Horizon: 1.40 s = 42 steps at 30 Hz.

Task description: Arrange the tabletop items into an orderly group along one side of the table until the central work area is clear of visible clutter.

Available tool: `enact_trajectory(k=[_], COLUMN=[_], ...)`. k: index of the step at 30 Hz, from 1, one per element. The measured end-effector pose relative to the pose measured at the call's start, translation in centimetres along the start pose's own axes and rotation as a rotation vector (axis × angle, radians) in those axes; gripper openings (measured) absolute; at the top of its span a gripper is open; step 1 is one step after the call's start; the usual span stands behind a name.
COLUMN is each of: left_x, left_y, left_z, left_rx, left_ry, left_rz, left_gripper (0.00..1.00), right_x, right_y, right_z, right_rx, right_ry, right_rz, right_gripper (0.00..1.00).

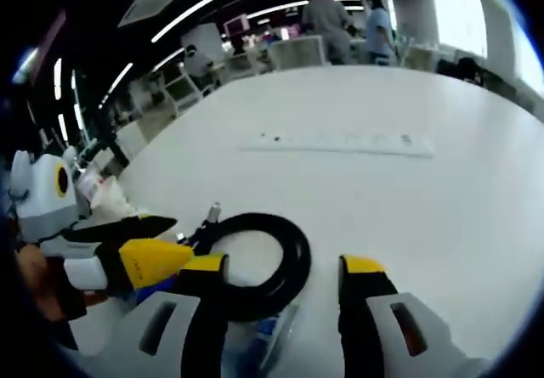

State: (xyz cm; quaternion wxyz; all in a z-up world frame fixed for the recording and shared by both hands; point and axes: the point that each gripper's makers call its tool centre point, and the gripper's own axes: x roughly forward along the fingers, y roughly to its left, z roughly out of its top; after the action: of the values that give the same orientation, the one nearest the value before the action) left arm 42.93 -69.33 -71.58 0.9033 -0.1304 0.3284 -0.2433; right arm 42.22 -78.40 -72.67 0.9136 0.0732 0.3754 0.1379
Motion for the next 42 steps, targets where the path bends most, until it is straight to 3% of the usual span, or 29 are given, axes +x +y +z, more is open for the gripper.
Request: enact_trajectory(k=[23,42], left_x=[1.2,1.2], left_y=[0.1,0.2], left_z=[-1.2,-1.2], left_rx=[0.017,0.004], left_ry=[0.057,0.077], left_rz=[0.035,0.047], left_gripper=[0.47,0.31], right_x=[1.2,1.1], right_y=[0.0,-0.6], right_z=[-1.0,-1.3], right_rx=[-0.092,-0.087], right_ry=[0.097,0.125], right_rz=[-0.054,-0.096], right_gripper=[0.33,0.18])
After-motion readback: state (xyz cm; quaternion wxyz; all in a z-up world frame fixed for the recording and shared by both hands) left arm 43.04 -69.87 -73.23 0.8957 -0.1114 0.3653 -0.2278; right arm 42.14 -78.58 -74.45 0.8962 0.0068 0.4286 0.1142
